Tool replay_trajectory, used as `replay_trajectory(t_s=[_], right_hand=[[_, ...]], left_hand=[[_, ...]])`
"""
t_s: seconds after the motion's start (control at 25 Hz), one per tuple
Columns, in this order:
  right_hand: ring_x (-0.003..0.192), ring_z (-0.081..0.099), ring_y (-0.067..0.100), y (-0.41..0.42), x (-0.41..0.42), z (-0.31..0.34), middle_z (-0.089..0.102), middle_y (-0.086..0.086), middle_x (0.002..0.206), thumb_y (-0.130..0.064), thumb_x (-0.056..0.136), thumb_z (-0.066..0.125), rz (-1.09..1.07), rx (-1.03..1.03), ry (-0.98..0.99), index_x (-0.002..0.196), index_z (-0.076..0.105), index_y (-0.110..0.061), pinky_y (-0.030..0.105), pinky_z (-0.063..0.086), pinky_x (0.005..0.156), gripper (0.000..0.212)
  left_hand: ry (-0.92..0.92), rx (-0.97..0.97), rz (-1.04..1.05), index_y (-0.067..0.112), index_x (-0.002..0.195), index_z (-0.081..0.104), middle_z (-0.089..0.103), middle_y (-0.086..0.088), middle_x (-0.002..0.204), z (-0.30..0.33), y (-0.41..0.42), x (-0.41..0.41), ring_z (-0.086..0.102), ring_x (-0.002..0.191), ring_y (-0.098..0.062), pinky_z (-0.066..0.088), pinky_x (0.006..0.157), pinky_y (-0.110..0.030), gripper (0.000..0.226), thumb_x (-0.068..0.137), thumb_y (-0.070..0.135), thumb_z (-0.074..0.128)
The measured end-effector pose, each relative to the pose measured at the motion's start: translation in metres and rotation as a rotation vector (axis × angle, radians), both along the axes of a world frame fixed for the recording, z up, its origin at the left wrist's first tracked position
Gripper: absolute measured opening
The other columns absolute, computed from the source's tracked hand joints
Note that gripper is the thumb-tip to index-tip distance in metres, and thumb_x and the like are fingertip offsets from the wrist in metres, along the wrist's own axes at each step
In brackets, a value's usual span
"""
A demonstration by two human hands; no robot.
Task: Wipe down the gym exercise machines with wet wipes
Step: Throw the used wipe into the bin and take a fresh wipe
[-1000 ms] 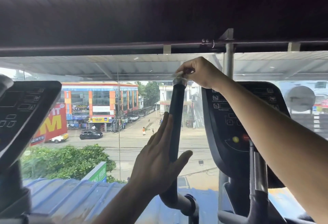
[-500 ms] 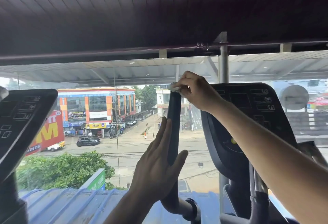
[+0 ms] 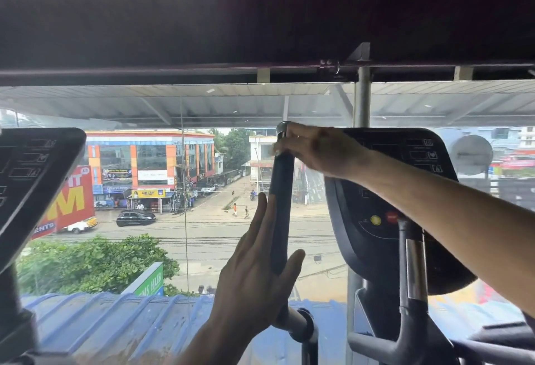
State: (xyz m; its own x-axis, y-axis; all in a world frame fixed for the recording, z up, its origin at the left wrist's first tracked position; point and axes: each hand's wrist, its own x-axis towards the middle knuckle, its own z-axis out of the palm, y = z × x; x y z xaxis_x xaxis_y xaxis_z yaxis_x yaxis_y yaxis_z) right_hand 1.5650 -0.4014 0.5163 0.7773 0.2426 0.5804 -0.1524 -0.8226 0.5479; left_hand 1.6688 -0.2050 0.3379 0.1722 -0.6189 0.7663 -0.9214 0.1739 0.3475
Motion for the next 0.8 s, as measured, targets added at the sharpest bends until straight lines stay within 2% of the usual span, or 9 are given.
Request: replay_trajectory(t_s=[0.08, 0.16, 0.24, 0.36, 0.48, 0.56, 0.6, 0.72, 0.8], right_hand=[[0.062, 0.061, 0.015, -0.007, 0.001, 0.012, 0.069, 0.007, 0.099, -0.007, 0.099, 0.060, -0.021, 0.055, -0.116, 0.126, 0.067, -0.016, 0.032, 0.058, 0.054, 0.030], [0.076, 0.071, 0.022, -0.007, 0.005, 0.003, 0.073, 0.011, 0.102, -0.004, 0.098, 0.061, 0.032, 0.166, -0.185, 0.127, 0.067, -0.013, 0.040, 0.063, 0.069, 0.031], [0.094, 0.074, 0.023, 0.002, 0.003, -0.023, 0.073, 0.014, 0.114, -0.004, 0.098, 0.062, 0.106, 0.248, -0.183, 0.130, 0.066, -0.010, 0.035, 0.062, 0.083, 0.033], [0.096, 0.070, 0.014, 0.014, -0.010, -0.053, 0.073, 0.013, 0.116, -0.004, 0.097, 0.062, 0.165, 0.239, -0.087, 0.131, 0.065, -0.008, 0.025, 0.059, 0.088, 0.035], [0.095, 0.071, 0.013, 0.002, -0.003, -0.027, 0.073, 0.014, 0.117, -0.001, 0.097, 0.061, 0.122, 0.242, -0.185, 0.130, 0.065, -0.011, 0.035, 0.062, 0.084, 0.034], [0.102, 0.072, 0.019, -0.002, 0.009, -0.008, 0.072, 0.014, 0.119, 0.000, 0.099, 0.057, 0.111, 0.267, -0.276, 0.124, 0.066, -0.004, 0.039, 0.062, 0.086, 0.027], [0.103, 0.071, 0.019, -0.002, 0.013, -0.007, 0.073, 0.014, 0.118, 0.000, 0.100, 0.055, 0.123, 0.273, -0.312, 0.122, 0.067, -0.003, 0.037, 0.061, 0.087, 0.025], [0.103, 0.064, 0.003, 0.005, 0.009, -0.039, 0.070, 0.003, 0.121, 0.002, 0.099, 0.055, 0.169, 0.342, -0.342, 0.125, 0.065, -0.003, 0.016, 0.054, 0.088, 0.028], [0.112, 0.066, 0.007, 0.013, -0.001, -0.067, 0.067, 0.004, 0.129, 0.000, 0.100, 0.056, 0.209, 0.353, -0.254, 0.131, 0.062, -0.004, 0.018, 0.053, 0.095, 0.031]], left_hand=[[0.015, -0.002, -0.012, 0.061, 0.153, -0.022, -0.021, 0.044, 0.160, -0.002, 0.000, 0.001, 0.030, 0.152, -0.003, 0.044, 0.091, -0.024, 0.086, 0.100, 0.064, 0.045], [0.015, -0.007, -0.017, 0.061, 0.153, -0.022, -0.020, 0.043, 0.161, -0.002, 0.000, 0.001, 0.028, 0.153, -0.004, 0.047, 0.097, -0.028, 0.084, 0.097, 0.069, 0.040], [0.011, -0.009, -0.011, 0.061, 0.153, -0.022, -0.019, 0.042, 0.162, -0.002, -0.001, 0.001, 0.027, 0.154, -0.004, 0.048, 0.099, -0.031, 0.087, 0.090, 0.070, 0.037], [0.024, -0.031, -0.019, 0.061, 0.154, -0.019, -0.017, 0.041, 0.163, -0.003, -0.002, 0.001, 0.029, 0.154, -0.005, 0.050, 0.097, -0.031, 0.087, 0.090, 0.068, 0.038], [0.044, -0.051, -0.042, 0.062, 0.155, -0.016, -0.015, 0.043, 0.162, -0.006, -0.005, -0.002, 0.029, 0.154, -0.005, 0.050, 0.097, -0.031, 0.086, 0.091, 0.066, 0.041], [0.054, -0.054, -0.041, 0.061, 0.155, -0.015, -0.013, 0.042, 0.163, -0.007, -0.005, -0.001, 0.026, 0.155, -0.004, 0.049, 0.101, -0.034, 0.086, 0.091, 0.064, 0.042], [0.046, -0.057, -0.034, 0.060, 0.156, -0.015, -0.013, 0.040, 0.164, -0.008, -0.005, -0.001, 0.023, 0.155, -0.002, 0.047, 0.104, -0.035, 0.086, 0.092, 0.064, 0.042], [-0.020, -0.072, -0.009, 0.052, 0.160, -0.014, -0.007, 0.030, 0.170, -0.012, -0.006, 0.004, 0.015, 0.157, -0.001, 0.038, 0.119, -0.040, 0.087, 0.092, 0.068, 0.038], [-0.023, -0.080, -0.011, 0.049, 0.162, -0.011, -0.003, 0.026, 0.172, -0.014, -0.007, 0.005, 0.015, 0.158, -0.002, 0.035, 0.121, -0.044, 0.088, 0.092, 0.068, 0.038]])
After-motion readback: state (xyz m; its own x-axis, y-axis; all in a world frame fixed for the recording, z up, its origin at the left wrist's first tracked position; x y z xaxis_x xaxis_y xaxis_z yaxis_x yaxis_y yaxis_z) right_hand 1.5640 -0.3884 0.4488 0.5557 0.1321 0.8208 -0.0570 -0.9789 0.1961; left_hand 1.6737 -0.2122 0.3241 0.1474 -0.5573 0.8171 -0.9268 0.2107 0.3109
